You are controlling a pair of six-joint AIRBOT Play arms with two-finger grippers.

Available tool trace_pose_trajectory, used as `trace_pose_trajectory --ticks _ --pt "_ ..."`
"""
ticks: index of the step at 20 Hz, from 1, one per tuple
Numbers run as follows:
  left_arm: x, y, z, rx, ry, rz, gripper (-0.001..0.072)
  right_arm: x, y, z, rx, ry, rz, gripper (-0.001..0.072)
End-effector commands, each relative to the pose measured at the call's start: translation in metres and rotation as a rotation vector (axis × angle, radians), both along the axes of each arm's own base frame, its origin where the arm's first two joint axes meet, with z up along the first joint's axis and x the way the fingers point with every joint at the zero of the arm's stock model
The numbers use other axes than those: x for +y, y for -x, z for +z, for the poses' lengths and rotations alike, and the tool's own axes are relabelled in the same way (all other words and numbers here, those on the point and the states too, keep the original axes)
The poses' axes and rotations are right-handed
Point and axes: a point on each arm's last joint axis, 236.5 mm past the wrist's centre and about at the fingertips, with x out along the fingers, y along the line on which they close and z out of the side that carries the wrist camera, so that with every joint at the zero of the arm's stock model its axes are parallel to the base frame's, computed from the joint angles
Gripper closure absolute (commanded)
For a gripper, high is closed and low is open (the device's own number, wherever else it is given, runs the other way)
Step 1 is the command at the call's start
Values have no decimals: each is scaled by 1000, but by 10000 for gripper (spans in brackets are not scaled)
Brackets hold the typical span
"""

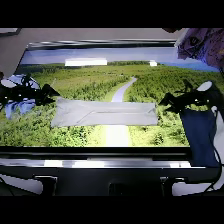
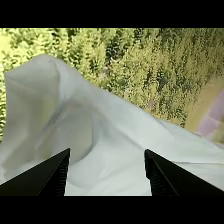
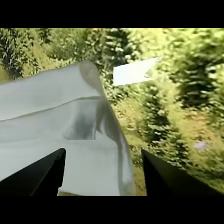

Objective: Fold the clothes and pants, and hang the long-sleeved shirts on hangers.

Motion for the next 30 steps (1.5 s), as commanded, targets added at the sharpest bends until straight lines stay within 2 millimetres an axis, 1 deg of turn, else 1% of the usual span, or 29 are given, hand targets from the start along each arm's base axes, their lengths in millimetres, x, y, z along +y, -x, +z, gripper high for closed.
trace_pose_trajectory --ticks 1,2,3,4,7,11,14,16,17,18,20,21,23,24,26,28,30 --pt "21 1 19 -16 -111 -26 174 -19 11 19 11 -160 -12 149" --pt "21 2 23 -24 -129 -34 174 -14 10 18 -1 -202 14 97" --pt "20 3 26 -28 -141 -42 173 -9 10 14 -2 -230 33 65" --pt "18 4 28 -30 -147 -50 174 -1 10 8 8 -263 51 53" --pt "13 8 30 -25 -157 -71 174 11 7 -14 43 -323 61 52" --pt "12 18 27 17 -168 -87 174 33 3 -41 73 -325 89 53" --pt "13 19 26 24 -176 -92 174 48 2 -58 90 -292 111 54" --pt "12 19 26 24 -176 -93 173 61 -1 -64 86 -278 130 58" --pt "12 19 26 24 -175 -93 173 68 -3 -65 77 -265 142 88" --pt "12 19 26 24 -174 -92 174 75 -3 -66 73 -262 155 223" --pt "8 20 27 23 -170 -96 176 86 -1 -62 73 -262 184 648" --pt "3 21 27 26 -169 -109 183 88 -2 -56 60 -257 190 684" --pt "-15 22 25 28 -168 -150 186 82 -8 -36 34 -230 151 684" --pt "-30 22 23 26 -168 -179 261 76 -7 -26 27 -198 140 684" --pt "-69 19 18 6 -170 -247 696 62 2 -2 29 -107 125 684" --pt "-123 12 13 -47 -148 -306 689 47 14 27 34 -22 106 684" --pt "-188 11 7 -91 -83 -355 689 30 23 60 23 67 94 684"
